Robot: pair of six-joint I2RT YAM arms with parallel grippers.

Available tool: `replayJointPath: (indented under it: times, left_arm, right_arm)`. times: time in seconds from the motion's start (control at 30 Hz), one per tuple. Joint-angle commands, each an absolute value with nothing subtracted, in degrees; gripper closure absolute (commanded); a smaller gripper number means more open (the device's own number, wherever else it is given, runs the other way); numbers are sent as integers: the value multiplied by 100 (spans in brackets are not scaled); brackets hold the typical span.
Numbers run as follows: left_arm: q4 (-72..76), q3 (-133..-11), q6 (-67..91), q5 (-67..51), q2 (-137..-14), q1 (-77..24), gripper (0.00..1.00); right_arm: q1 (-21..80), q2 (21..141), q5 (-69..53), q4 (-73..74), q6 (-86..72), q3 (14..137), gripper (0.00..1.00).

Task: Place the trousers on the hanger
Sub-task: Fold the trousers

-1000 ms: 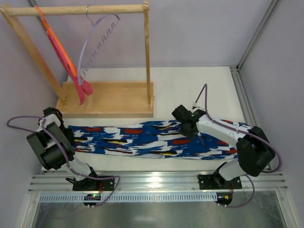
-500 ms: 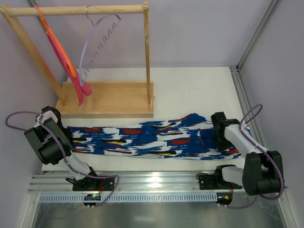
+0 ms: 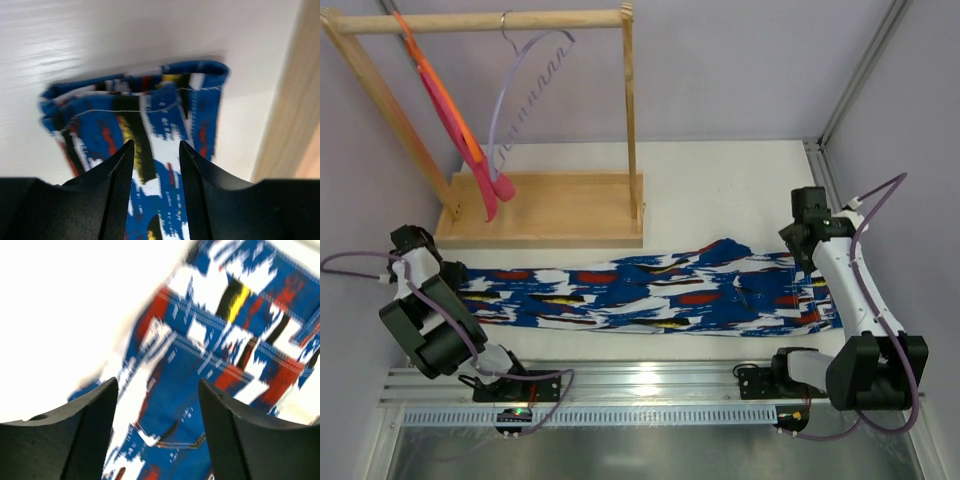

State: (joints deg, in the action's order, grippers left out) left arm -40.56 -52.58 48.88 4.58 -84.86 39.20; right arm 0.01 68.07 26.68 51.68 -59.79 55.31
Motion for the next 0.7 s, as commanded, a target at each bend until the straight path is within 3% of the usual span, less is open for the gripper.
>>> replayJointPath:
  times: [0.0,0.13,0.3,0.53,0.67]
  left_arm:
    - [-3060,-4985,5071,-348,-8411,3727,57]
    - [-2778,-4825,5194,-632,-8806,3691,57]
    - [-2645,-4755,5265,-651,-9569,3691,58]
    - [-3005,-5062,5291,-230,-9896,3709,58]
    - [-3348,-5395,5238,-54,-10046,3700,58]
  right_arm:
    - [-429,7258,2999,5371,-5539,5967,30]
    - [-1360,7418,2576,4677,-4757,5845,26]
    - [-2819,7435,1634,4042,-4420,5309,27]
    - [-3120,8077,1872,3982,-4167,5528,27]
    - [-3304,8069,1286,3167,-3613,4960,27]
